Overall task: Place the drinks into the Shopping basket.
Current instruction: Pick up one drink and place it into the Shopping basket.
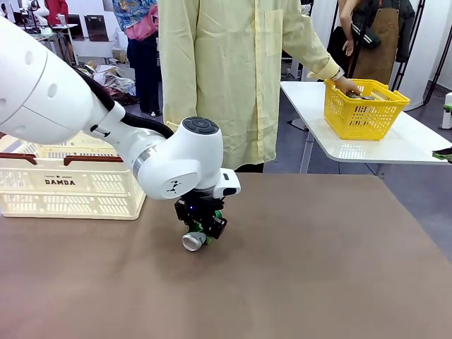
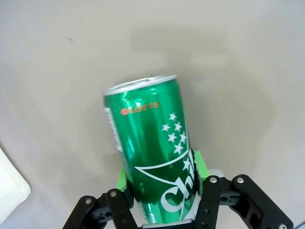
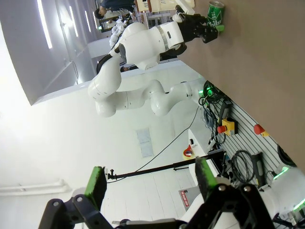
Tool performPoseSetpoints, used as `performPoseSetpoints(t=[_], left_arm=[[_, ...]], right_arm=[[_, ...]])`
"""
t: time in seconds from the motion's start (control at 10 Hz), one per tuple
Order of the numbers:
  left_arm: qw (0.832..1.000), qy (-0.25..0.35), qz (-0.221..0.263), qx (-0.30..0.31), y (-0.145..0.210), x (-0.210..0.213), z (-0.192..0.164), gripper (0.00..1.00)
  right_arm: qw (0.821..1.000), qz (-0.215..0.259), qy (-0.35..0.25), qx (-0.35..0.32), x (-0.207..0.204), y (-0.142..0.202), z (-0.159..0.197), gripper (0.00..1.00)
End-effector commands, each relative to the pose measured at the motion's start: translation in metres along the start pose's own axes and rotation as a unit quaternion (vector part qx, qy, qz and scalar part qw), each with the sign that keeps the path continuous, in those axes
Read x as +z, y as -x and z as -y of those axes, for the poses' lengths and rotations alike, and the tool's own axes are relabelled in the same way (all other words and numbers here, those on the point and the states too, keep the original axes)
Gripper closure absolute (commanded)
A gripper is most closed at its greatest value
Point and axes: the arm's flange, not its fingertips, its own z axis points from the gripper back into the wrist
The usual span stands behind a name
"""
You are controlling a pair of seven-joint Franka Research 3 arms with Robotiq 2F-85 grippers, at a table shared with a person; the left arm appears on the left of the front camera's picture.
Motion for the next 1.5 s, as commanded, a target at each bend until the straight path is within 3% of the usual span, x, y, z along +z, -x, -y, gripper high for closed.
performPoseSetpoints(t=[0.0, 0.4, 0.5, 0.7, 0.9, 1.1, 1.3, 1.4], left_arm=[[1.0, -0.022, 0.011, 0.014, -0.002, -0.004, 0.005, 1.0], [0.999, -0.022, 0.019, 0.018, 0.006, 0.012, 0.003, 1.0], [1.0, 0.014, 0.022, 0.011, 0.015, 0.045, 0.001, 1.0], [0.999, 0.016, 0.021, -0.021, 0.053, 0.146, -0.015, 1.0], [0.998, 0.006, 0.025, -0.049, 0.105, 0.226, -0.047, 1.0], [0.997, -0.029, 0.039, -0.053, 0.155, 0.268, -0.096, 1.0], [0.995, 0.028, 0.065, -0.067, 0.193, 0.279, -0.158, 1.0], [0.996, 0.051, 0.065, 0.039, 0.21, 0.269, -0.174, 1.0]], right_arm=[[1.0, 0.003, -0.005, -0.008, -0.001, -0.003, -0.006, 0.0], [1.0, 0.003, -0.005, -0.008, -0.001, -0.003, -0.006, 0.0], [1.0, 0.003, -0.005, -0.008, -0.001, -0.003, -0.006, 0.0], [1.0, 0.003, -0.005, -0.008, -0.001, -0.003, -0.006, 0.0], [1.0, 0.003, -0.005, -0.008, -0.001, -0.003, -0.006, 0.0], [1.0, 0.003, -0.005, -0.008, -0.001, -0.003, -0.006, 0.0], [1.0, 0.003, -0.005, -0.008, -0.001, -0.003, -0.006, 0.0], [1.0, 0.003, -0.005, -0.008, -0.001, -0.003, -0.006, 0.0]])
